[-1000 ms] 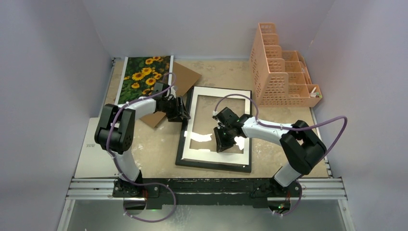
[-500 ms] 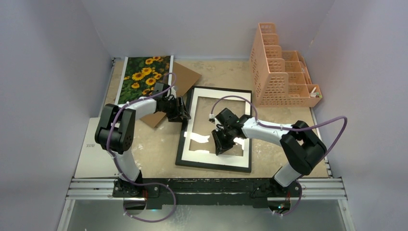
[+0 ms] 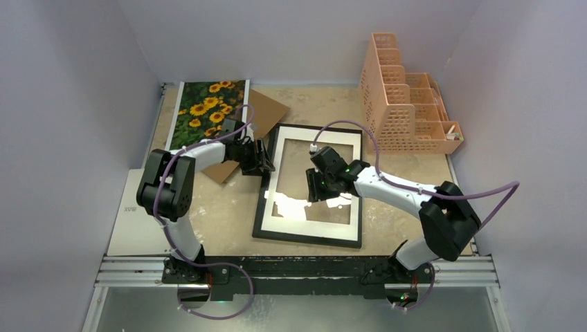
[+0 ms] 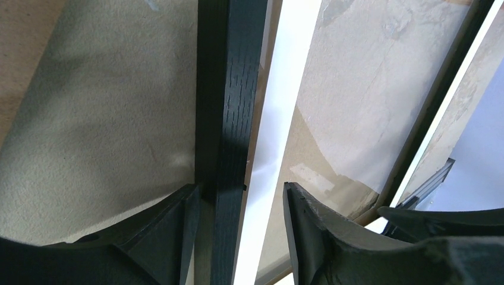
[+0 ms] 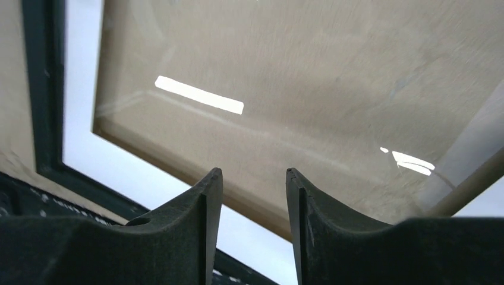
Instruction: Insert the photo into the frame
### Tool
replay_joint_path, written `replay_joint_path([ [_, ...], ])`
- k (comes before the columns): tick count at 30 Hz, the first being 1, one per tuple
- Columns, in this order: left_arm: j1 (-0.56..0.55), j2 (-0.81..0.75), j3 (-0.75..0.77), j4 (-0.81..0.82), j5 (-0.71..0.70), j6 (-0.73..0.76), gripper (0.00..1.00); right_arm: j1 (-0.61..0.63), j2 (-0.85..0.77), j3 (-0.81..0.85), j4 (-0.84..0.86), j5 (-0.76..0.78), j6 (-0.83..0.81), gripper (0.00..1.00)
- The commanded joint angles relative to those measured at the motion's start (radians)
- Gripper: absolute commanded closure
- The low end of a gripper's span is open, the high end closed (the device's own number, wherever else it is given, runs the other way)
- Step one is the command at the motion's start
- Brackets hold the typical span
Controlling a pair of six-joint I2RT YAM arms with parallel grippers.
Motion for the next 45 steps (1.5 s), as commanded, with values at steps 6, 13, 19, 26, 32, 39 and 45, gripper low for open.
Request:
replay_joint_path([
  [6, -0.01, -0.033, -0.019, 0.033, -0.045, 0.014, 0.46, -0.085, 0.167, 0.23, 0.193, 0.042, 0.097, 0.5],
  [13, -0.01, -0.059, -0.036, 0.052, -0.043, 0.039, 0.58, -0.094, 0.419, 0.506, 0.224, 0.014, 0.207, 0.5],
  [19, -0.01, -0.072, -0.065, 0.084, -0.009, 0.039, 0.68, -0.096, 0.555, 0.649, 0.174, 0.009, 0.249, 0.54],
  [26, -0.01, -0.074, -0.08, 0.104, 0.016, 0.04, 0.68, -0.095, 0.639, 0.718, 0.167, -0.047, 0.231, 0.55],
  [32, -0.01, -0.074, -0.08, 0.116, 0.028, 0.043, 0.68, -0.095, 0.679, 0.744, 0.177, -0.1, 0.215, 0.55],
  [39, -0.01, -0.079, -0.078, 0.125, 0.032, 0.045, 0.64, -0.095, 0.679, 0.768, 0.239, -0.205, 0.189, 0.56],
  [45, -0.01, -0.084, -0.078, 0.124, 0.025, 0.04, 0.59, -0.095, 0.671, 0.759, 0.245, -0.228, 0.187, 0.57],
])
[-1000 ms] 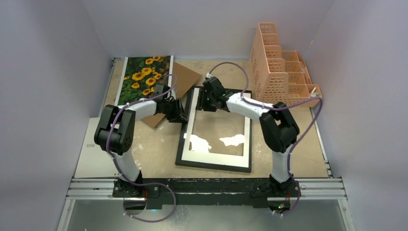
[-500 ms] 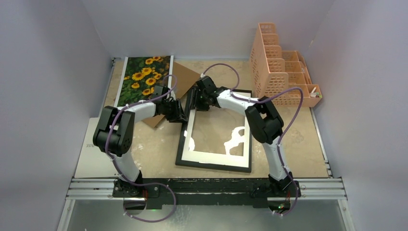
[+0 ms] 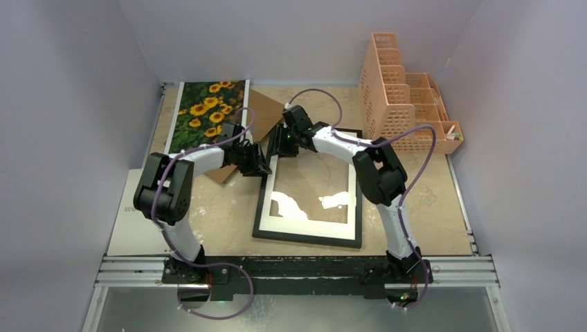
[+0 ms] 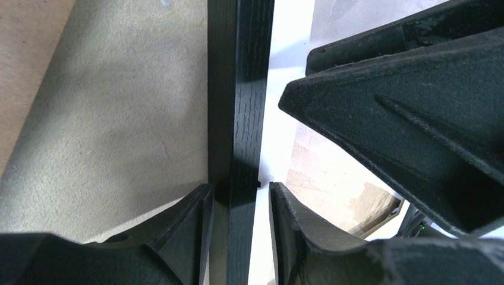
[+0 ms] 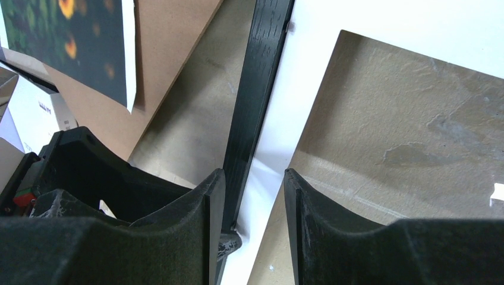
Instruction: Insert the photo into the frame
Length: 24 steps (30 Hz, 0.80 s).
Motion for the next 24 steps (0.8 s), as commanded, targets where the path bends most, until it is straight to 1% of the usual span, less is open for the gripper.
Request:
replay_joint_path([
  [1, -0.005, -0.05, -0.001, 0.038, 0.054, 0.011, 0.58, 0.012, -0.023, 0.015, 0.045, -0.053, -0.009, 0.57],
  [9, -0.005, -0.077, -0.002, 0.033, 0.032, 0.018, 0.51, 0.005, -0.168, -0.086, 0.01, 0.135, -0.008, 0.55],
  [13, -0.005, -0.073, -0.003, 0.041, 0.04, 0.016, 0.48, -0.029, -0.224, -0.131, 0.013, 0.221, -0.018, 0.52],
  [19, -0.005, -0.069, 0.005, 0.035, 0.037, 0.018, 0.47, -0.132, -0.19, -0.091, -0.039, 0.396, -0.085, 0.5],
  [24, -0.005, -0.065, 0.014, 0.009, 0.031, 0.029, 0.47, -0.226, -0.135, -0.046, -0.054, 0.462, -0.151, 0.5],
])
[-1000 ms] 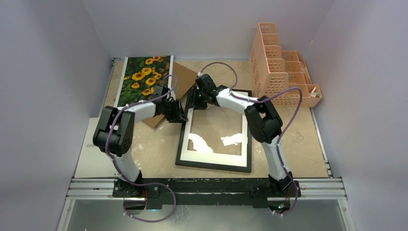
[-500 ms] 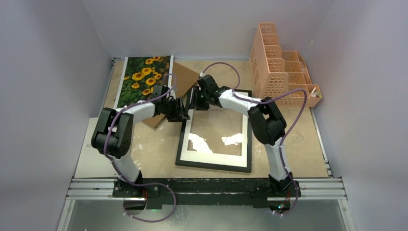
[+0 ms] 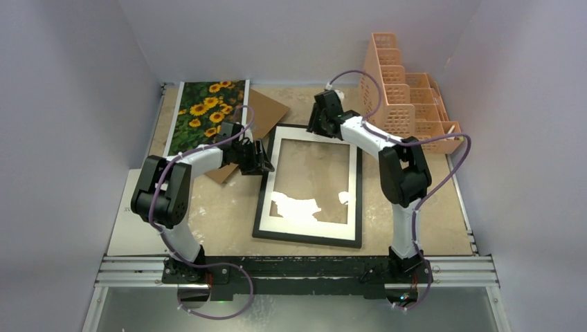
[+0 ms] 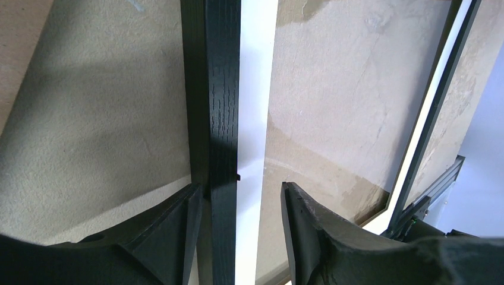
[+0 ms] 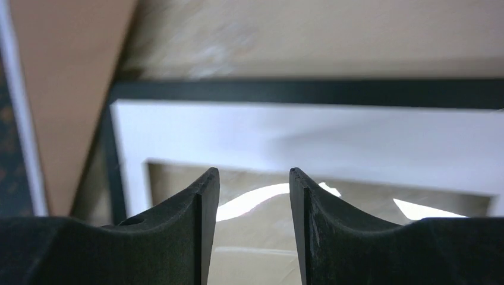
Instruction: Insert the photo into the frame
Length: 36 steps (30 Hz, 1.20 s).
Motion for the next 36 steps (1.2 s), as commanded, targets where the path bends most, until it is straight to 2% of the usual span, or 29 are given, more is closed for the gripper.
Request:
replay_joint_path([
  [1, -0.004, -0.028, 0.017, 0.002, 0.01, 0.029, 0.47, -0.078, 0.044, 0.063, -0.037, 0.118, -0.088, 0.5],
  [11, -0.004, -0.013, 0.03, -0.003, 0.011, 0.031, 0.47, -0.108, 0.144, 0.131, -0.049, 0.065, -0.149, 0.52],
  [17, -0.004, -0.009, 0.031, -0.002, 0.005, 0.033, 0.47, -0.107, 0.109, 0.072, -0.038, 0.019, -0.133, 0.54],
  [30, -0.004, -0.002, 0.044, 0.001, -0.014, 0.032, 0.47, -0.106, 0.04, 0.028, -0.04, 0.051, -0.146, 0.55],
  [36, -0.004, -0.012, 0.04, -0.003, -0.037, 0.033, 0.47, -0.088, 0.038, 0.08, 0.042, -0.07, -0.186, 0.55],
])
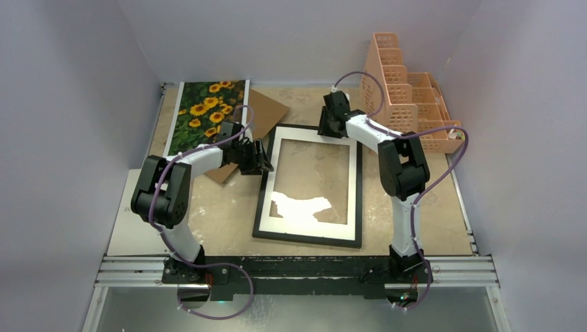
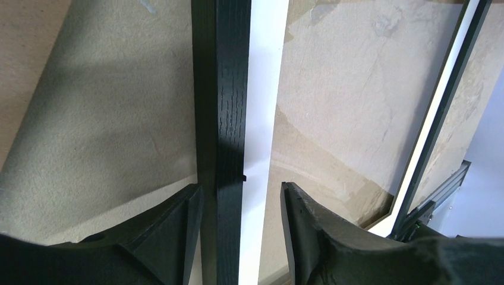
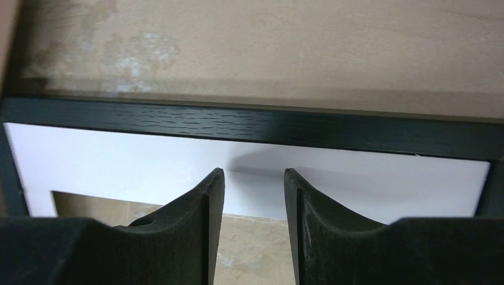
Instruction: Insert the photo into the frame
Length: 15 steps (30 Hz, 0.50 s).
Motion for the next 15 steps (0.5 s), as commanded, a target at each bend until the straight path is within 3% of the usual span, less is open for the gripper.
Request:
replay_joint_path([
  [1, -0.004, -0.013, 0.031, 0.011, -0.022, 0.03, 0.48, 0.026, -0.051, 0.065, 0.079, -0.104, -0.034, 0.55],
  [6, -0.004, 0.001, 0.006, 0.029, -0.002, 0.02, 0.55, 0.079, 0.029, 0.157, 0.11, -0.153, 0.0, 0.56],
  [15, -0.004, -0.006, -0.014, 0.023, -0.003, 0.026, 0.55, 0.109, 0.133, 0.25, 0.101, -0.125, 0.053, 0.57],
])
